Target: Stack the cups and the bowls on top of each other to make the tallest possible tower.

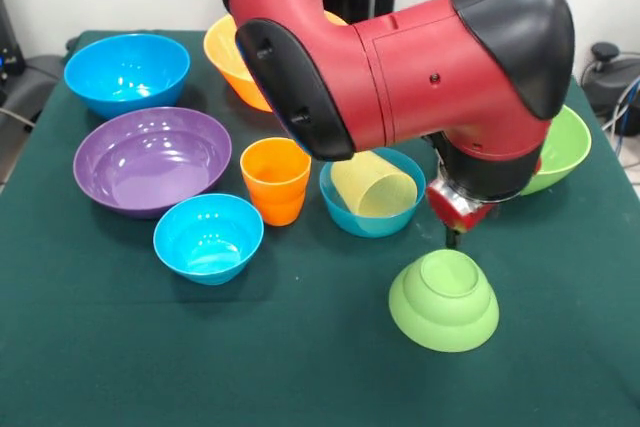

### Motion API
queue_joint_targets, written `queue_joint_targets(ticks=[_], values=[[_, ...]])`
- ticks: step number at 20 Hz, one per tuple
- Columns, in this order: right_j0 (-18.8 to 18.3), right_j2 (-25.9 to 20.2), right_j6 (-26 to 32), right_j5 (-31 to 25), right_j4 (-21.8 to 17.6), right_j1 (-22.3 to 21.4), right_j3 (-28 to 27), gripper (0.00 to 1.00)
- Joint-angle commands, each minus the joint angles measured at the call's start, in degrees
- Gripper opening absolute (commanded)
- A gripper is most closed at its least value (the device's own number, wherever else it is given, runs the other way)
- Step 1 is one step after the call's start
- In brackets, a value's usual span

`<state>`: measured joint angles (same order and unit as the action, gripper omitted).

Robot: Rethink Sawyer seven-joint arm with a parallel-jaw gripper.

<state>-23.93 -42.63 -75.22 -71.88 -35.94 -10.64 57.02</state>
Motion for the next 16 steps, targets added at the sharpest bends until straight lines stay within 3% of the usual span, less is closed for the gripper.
queue_joint_targets(ticks=[1, 9, 16], values=[[-1.3, 2.3, 11.3, 1.1, -1.3, -5.0, 8.3, 1.0], [-2.6, 2.7, 0.4, 7.0, -0.6, -15.8, 23.9, 1.0], [-2.5, 3.5, -4.6, 11.0, 0.0, -18.9, 30.3, 1.0]])
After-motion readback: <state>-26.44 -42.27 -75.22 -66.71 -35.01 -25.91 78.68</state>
